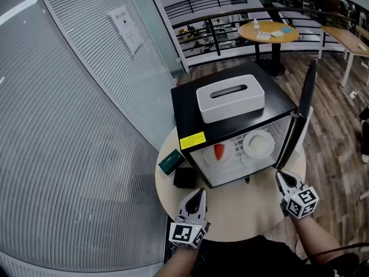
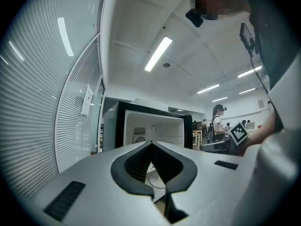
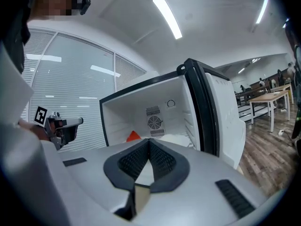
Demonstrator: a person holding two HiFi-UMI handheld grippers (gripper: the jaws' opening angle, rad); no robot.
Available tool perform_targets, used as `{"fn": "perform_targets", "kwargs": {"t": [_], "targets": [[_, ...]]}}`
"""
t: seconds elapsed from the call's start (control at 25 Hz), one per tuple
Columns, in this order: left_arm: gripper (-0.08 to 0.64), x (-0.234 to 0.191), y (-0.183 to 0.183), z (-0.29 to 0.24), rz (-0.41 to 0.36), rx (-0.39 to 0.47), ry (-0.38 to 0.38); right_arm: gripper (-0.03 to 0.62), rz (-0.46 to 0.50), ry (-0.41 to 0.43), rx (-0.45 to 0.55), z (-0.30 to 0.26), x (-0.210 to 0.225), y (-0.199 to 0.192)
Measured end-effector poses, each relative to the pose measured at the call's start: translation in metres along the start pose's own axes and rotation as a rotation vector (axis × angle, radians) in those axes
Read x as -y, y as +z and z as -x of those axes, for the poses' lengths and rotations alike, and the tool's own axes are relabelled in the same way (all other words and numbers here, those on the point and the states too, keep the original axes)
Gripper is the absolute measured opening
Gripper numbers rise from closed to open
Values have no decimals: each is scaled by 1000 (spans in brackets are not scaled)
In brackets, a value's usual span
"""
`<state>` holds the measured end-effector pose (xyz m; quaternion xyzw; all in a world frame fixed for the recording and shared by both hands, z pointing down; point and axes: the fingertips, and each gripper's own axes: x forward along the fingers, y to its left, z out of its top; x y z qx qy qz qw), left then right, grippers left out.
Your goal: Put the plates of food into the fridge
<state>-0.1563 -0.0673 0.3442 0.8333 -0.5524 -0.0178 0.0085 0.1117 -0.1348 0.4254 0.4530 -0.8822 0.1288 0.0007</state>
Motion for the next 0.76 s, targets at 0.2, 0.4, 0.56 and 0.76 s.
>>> {"fn": "perform_targets", "kwargs": {"t": [0.2, 0.4, 0.56, 0.76], "targets": [[3, 9, 17, -6, -15, 32, -34, 6, 38, 20, 23, -3, -15, 17], [3, 8, 19, -4, -29, 51, -58, 6, 28, 9, 39, 0, -21, 25], [3, 3, 25, -4, -34, 59, -58, 6, 43, -3, 48, 5, -25, 30], [3, 1, 33, 7, -37, 83, -72, 6, 11, -11, 68, 9, -38, 35]]}}
